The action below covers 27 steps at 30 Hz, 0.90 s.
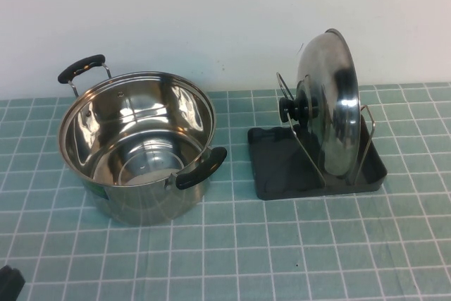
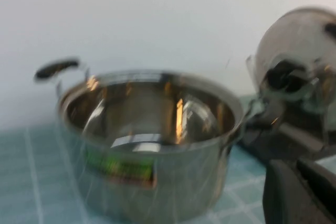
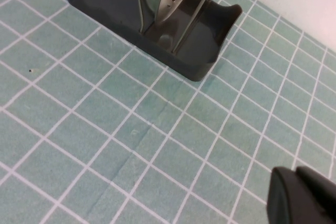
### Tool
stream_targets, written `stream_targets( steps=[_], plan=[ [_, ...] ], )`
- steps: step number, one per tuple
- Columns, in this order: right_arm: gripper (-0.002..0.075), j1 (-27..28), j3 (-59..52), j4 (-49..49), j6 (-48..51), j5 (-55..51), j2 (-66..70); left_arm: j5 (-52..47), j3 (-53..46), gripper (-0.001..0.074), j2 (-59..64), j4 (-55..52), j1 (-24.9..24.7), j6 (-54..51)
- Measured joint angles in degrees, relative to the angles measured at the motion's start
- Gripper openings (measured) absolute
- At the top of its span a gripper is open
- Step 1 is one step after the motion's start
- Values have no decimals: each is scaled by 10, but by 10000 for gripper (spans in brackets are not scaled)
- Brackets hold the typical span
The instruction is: Put pot lid on rack
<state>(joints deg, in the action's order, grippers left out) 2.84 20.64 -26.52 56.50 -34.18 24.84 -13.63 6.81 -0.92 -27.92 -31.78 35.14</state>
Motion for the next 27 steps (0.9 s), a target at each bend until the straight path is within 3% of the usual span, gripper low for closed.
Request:
stream_targets(
  steps=[5,9,12,20,27],
  plan=[
    [0,0,0,0,0,0,0,-65,-6,-1,0,137,86,-103],
    [0,0,0,0,0,0,0,-17,-36,-1,0,261,181,-249],
    [0,0,0,0,0,0,0,27,-71,-1,0,286,231,-304],
    [0,0,0,0,0,-1,0,-40,-79,-1,0,299,256,-216],
    [0,0,0,0,0,-1,0,-40,-79,-1,0,299,256,-236]
  ],
)
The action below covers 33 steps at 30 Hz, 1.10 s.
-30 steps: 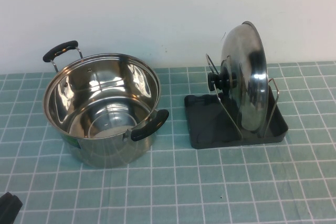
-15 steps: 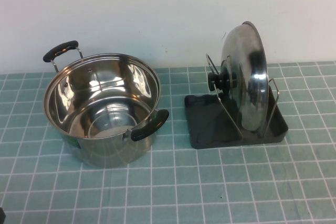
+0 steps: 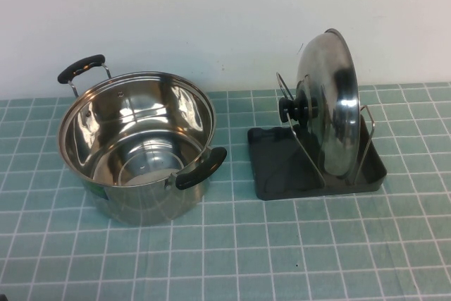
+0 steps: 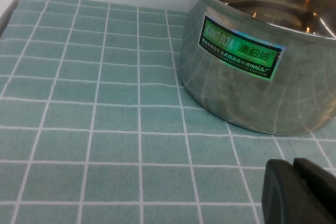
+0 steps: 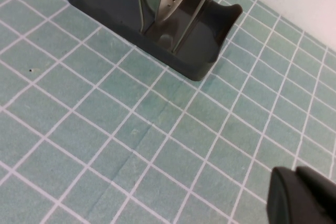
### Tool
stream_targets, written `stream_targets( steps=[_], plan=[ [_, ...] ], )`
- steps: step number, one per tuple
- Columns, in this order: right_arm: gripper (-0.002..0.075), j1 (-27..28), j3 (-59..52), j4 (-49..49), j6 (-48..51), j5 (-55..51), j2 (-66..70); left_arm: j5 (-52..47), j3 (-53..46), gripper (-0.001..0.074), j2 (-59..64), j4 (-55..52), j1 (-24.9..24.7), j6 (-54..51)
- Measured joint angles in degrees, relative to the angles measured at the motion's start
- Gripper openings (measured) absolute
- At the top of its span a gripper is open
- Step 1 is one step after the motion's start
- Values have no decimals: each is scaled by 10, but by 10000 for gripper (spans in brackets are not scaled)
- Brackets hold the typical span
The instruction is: Put pot lid on rack
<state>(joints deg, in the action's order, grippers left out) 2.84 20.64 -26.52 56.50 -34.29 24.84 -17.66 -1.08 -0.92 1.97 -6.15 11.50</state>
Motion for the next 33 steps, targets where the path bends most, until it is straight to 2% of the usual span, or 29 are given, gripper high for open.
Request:
stream_targets(
  steps=[7,14,33],
  plan=[
    [0,0,0,0,0,0,0,0,0,-1,0,0,5,-32],
    [0,0,0,0,0,0,0,0,0,-1,0,0,40,-40],
    [0,0,0,0,0,0,0,0,0,-1,0,-2,40,-52]
  ],
)
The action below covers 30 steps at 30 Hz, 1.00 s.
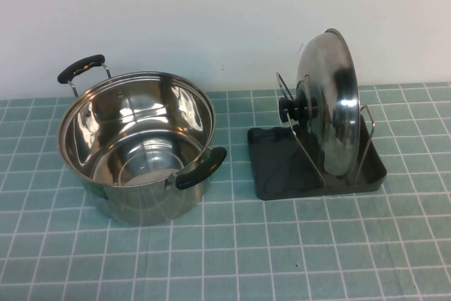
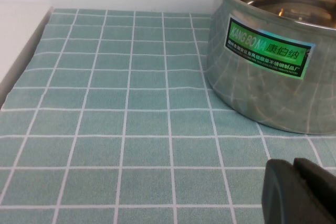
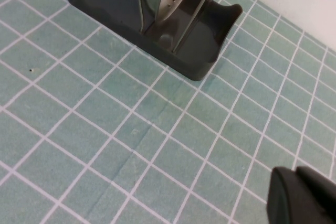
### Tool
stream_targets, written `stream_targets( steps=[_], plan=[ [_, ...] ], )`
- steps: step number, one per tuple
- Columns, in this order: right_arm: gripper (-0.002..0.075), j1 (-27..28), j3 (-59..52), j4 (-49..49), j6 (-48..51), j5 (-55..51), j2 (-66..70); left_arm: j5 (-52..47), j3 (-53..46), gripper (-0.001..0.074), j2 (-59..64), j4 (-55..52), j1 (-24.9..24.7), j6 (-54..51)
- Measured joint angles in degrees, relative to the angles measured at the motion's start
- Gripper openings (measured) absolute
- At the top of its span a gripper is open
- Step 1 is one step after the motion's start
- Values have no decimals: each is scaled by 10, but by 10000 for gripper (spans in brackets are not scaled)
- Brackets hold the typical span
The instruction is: Put pot lid on rack
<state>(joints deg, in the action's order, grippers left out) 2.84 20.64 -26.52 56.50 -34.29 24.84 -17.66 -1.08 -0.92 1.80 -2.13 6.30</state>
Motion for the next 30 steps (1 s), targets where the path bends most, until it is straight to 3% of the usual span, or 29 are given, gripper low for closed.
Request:
stream_targets(
  steps=[22,25,30],
  plan=[
    [0,0,-7,8,-1,7,-40,0,0,-1,0,0,0,0],
    [0,0,-28,50,-46,56,-92,0,0,-1,0,0,0,0],
    [0,0,-106,245,-240,130,-171,0,0,-1,0,0,0,-9]
  ],
)
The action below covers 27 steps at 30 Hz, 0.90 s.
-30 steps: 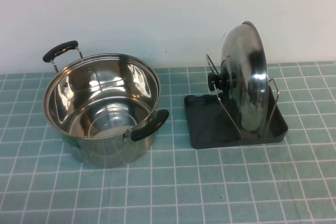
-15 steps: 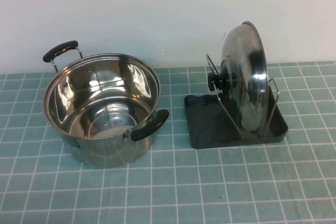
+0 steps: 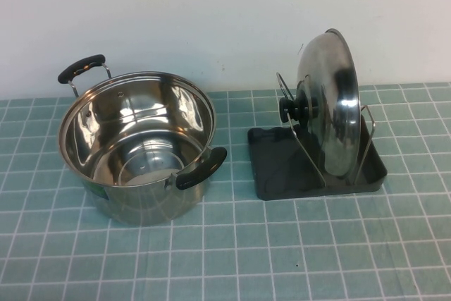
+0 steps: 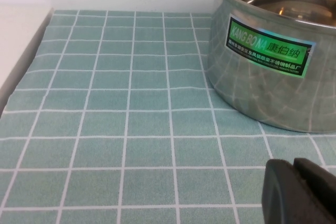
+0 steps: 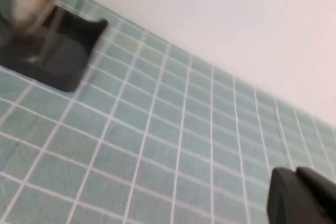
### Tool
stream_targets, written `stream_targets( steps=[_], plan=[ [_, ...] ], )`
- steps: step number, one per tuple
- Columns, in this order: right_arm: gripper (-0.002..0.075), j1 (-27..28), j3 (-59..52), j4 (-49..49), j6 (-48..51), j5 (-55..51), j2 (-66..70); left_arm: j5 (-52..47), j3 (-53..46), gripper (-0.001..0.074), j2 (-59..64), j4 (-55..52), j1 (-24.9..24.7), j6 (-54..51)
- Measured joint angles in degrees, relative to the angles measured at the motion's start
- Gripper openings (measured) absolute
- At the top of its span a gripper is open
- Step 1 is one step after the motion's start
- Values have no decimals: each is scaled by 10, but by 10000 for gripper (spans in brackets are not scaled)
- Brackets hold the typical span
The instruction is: Put pot lid on rack
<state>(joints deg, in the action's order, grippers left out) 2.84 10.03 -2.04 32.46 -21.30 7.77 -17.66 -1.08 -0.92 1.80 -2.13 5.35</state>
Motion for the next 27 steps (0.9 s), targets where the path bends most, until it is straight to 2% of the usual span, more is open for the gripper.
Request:
stream_targets(
  steps=[2,5,27],
  plan=[
    [0,0,-40,39,-75,7,-30,0,0,-1,0,0,0,-1],
    [0,0,-94,46,-126,20,-71,0,0,-1,0,0,0,-2],
    [0,6,-113,46,-266,15,-85,0,0,-1,0,0,0,-4]
  ],
)
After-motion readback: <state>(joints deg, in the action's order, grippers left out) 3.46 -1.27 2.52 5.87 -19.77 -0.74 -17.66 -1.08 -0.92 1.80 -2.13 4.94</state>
